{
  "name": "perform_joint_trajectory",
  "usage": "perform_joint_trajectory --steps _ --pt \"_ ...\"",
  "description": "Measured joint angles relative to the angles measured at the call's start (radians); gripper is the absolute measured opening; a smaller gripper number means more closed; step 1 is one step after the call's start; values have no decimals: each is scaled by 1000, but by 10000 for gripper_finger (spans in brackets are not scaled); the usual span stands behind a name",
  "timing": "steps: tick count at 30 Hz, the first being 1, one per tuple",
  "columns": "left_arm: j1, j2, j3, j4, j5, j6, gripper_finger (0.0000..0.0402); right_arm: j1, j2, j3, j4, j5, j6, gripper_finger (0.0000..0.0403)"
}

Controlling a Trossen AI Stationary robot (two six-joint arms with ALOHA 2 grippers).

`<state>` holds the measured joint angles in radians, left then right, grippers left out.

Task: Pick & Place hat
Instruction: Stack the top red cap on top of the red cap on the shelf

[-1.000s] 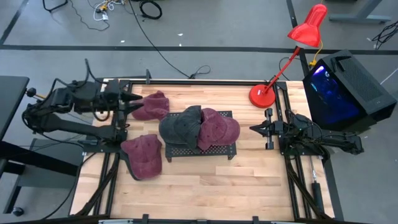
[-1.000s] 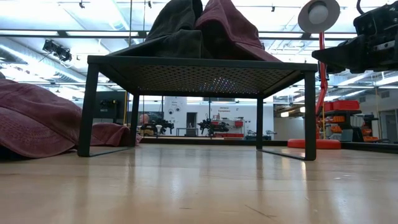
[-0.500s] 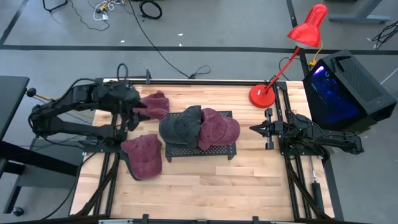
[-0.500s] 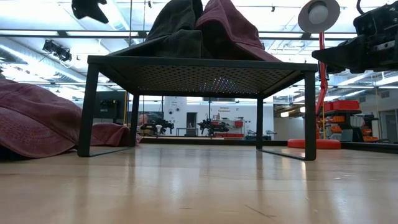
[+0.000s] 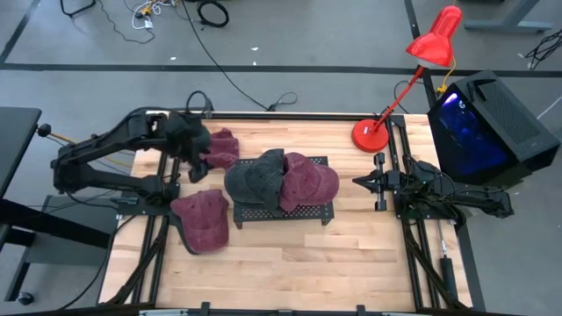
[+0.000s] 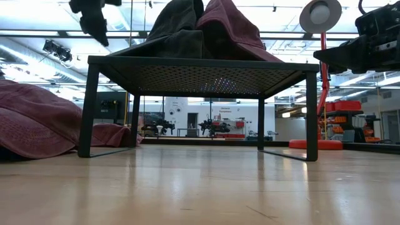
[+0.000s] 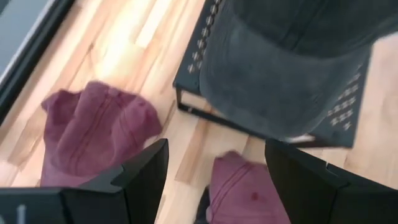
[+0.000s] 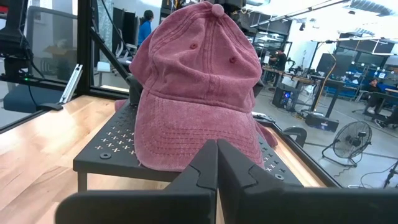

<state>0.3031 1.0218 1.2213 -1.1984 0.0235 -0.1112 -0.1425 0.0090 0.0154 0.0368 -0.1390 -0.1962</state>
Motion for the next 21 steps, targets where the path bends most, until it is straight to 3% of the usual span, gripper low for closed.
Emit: perform_joint_trajectory --steps 9,21 --pt "5 100 -11 -60 -9 21 271 0 0 0 0 0 0 4" --pt "1 110 -52 -110 -71 12 271 0 0 0 0 0 0 4"
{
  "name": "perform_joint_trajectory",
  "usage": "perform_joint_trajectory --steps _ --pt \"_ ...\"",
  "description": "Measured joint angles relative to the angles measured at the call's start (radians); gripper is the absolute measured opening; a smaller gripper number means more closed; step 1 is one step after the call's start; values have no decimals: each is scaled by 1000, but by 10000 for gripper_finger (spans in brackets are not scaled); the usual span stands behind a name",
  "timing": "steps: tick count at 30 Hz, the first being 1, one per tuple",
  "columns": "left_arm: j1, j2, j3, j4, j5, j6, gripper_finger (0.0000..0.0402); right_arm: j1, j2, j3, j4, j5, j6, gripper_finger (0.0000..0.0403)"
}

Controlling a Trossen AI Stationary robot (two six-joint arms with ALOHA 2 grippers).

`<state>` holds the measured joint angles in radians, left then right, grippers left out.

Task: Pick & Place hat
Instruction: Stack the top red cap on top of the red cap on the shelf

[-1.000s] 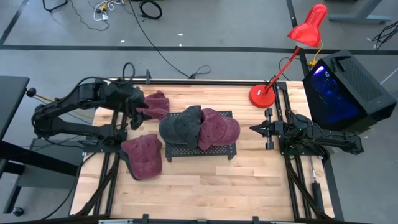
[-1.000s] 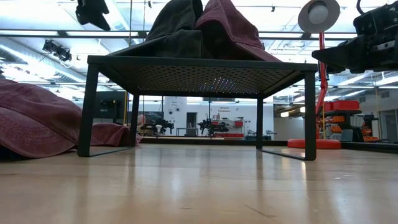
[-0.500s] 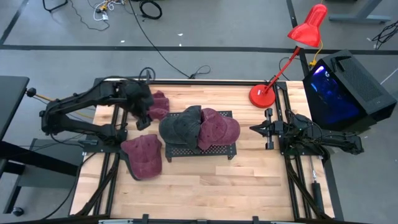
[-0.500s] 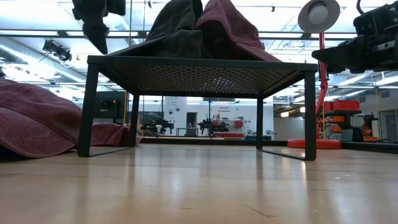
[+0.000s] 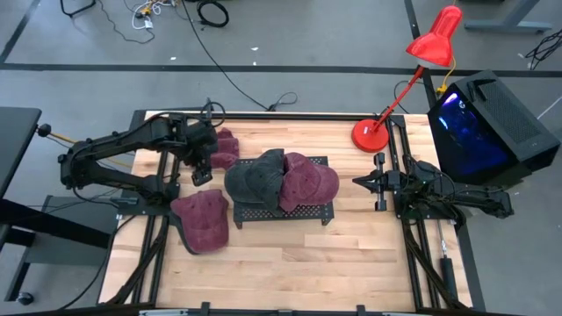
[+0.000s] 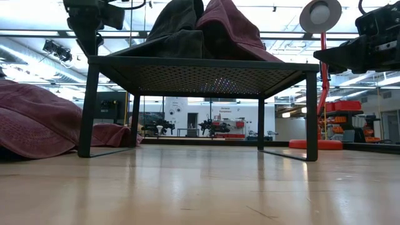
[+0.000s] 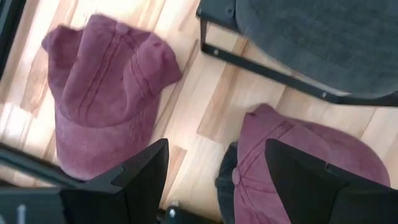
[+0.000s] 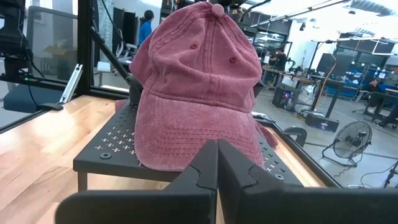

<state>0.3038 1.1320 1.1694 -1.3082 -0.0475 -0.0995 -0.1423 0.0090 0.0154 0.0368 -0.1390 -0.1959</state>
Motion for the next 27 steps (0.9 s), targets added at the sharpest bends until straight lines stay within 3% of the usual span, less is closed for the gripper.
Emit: perform_joint_trajectory --steps 17,27 --pt "73 42 -4 -81 20 -122 270 0 0 0 0 0 0 4" --pt "89 43 -185 -66 163 -148 270 0 0 0 0 0 0 4"
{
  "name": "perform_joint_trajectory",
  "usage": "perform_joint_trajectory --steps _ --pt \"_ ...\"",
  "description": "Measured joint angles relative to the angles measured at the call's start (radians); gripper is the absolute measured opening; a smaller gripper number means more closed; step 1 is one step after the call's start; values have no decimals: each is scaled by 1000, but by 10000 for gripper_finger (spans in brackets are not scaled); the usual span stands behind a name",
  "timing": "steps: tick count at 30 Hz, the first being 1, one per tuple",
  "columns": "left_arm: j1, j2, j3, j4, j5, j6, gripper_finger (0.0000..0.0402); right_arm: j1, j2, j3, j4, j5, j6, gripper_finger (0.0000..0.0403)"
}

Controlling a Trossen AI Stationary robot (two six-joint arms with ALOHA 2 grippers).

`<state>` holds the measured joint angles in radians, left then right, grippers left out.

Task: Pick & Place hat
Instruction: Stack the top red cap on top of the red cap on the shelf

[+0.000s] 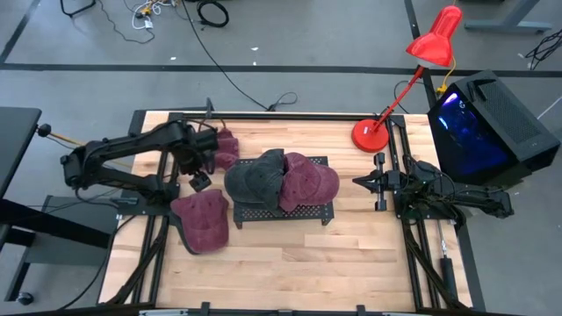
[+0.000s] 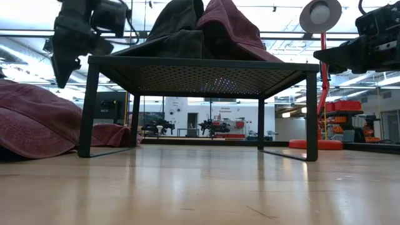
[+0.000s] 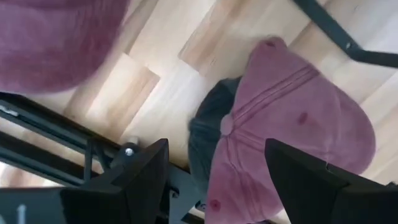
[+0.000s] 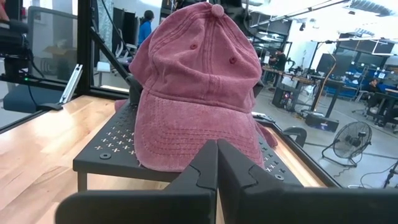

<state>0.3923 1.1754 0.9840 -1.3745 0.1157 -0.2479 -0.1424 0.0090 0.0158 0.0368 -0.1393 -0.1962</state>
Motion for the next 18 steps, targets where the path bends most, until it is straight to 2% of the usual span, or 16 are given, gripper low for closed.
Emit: perform_joint_trajectory --steps 7,18 --pt "86 2 -78 43 171 99 270 0 0 0 0 0 0 4" --pt "170 3 -144 82 204 156 271 0 0 0 0 0 0 4"
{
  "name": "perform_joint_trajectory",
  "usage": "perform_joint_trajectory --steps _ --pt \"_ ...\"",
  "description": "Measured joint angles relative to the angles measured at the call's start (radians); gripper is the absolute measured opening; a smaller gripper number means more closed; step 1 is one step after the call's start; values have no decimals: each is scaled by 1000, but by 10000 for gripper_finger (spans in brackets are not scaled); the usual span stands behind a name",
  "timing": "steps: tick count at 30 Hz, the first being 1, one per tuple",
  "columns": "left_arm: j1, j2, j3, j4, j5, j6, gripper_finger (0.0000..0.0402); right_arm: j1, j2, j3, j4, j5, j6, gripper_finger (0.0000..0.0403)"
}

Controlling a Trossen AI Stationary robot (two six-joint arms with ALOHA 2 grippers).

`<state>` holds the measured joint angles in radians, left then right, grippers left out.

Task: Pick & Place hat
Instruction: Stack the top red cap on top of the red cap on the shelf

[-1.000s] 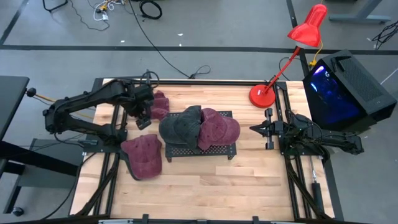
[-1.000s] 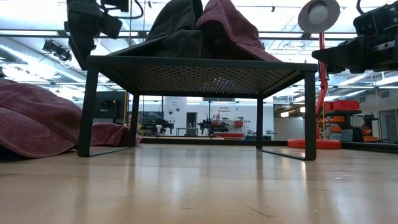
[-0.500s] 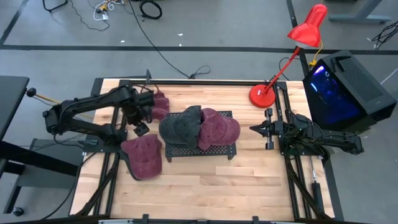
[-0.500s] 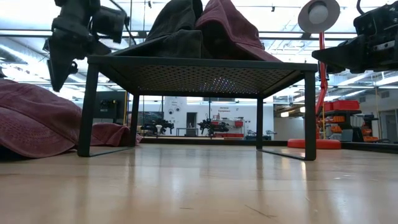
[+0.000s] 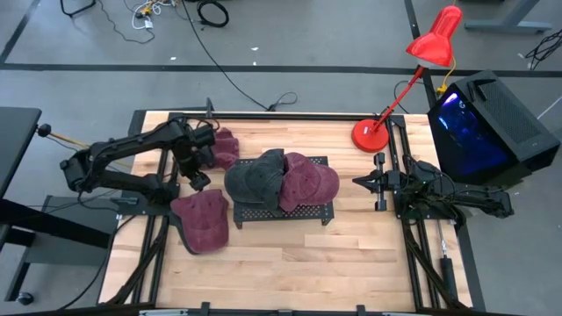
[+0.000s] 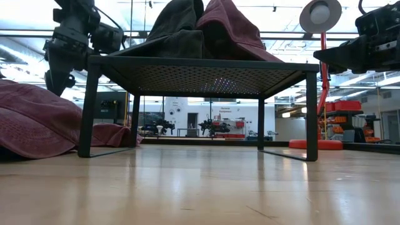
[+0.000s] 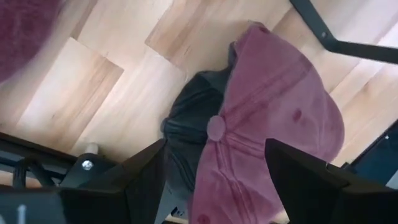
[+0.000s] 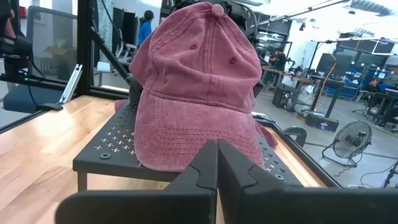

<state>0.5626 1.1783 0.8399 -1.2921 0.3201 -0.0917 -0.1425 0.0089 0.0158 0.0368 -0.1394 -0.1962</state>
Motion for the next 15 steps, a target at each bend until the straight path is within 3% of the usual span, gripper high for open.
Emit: perform_joint_trajectory --steps 10,15 --pt "43 1 -84 95 114 11 271 0 0 0 0 0 0 4" --pt "57 7 -108 97 122 21 271 0 0 0 0 0 0 4"
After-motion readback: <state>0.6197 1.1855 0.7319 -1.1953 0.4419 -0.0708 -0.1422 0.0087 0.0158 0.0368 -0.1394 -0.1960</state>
